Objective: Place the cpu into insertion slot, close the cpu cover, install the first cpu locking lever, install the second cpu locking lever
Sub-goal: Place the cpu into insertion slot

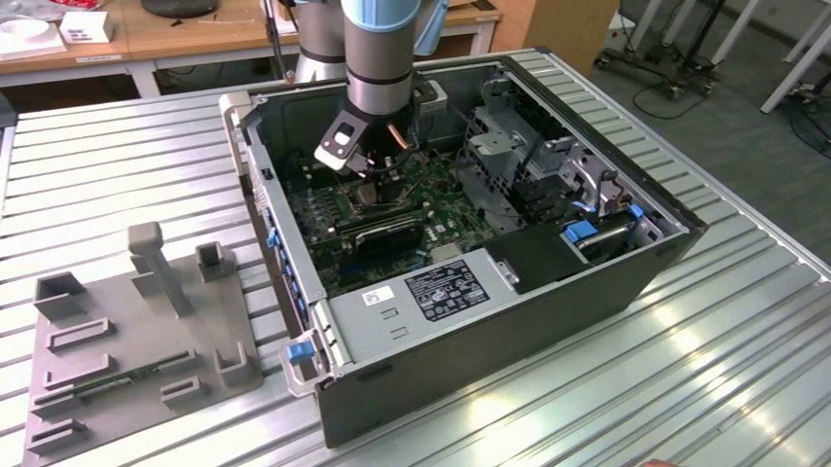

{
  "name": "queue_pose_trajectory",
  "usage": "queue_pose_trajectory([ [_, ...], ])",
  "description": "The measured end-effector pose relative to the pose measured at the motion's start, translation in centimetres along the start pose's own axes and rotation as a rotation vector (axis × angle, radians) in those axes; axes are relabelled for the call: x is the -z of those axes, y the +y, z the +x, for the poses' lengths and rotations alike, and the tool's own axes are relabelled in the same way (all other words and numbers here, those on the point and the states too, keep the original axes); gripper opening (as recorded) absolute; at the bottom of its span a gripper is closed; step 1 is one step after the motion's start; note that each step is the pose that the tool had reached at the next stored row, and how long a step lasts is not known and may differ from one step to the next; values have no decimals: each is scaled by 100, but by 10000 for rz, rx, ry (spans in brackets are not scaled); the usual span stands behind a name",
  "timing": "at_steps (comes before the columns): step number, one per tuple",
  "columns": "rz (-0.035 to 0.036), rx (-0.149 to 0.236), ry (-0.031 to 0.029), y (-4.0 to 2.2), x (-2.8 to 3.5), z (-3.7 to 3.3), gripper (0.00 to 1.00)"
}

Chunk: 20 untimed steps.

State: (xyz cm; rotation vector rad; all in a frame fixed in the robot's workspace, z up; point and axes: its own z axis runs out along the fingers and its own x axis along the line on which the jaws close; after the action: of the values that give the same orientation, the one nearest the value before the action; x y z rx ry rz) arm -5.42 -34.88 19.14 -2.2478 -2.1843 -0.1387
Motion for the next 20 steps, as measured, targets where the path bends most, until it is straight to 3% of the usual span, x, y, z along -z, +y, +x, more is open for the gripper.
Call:
queue_pose_trajectory([
  [16, -11, 0, 17, 4, -8, 2, 55],
  [19, 0, 1, 0, 3, -2, 0, 67],
  [20, -1, 1, 1, 3, -2, 0, 67],
])
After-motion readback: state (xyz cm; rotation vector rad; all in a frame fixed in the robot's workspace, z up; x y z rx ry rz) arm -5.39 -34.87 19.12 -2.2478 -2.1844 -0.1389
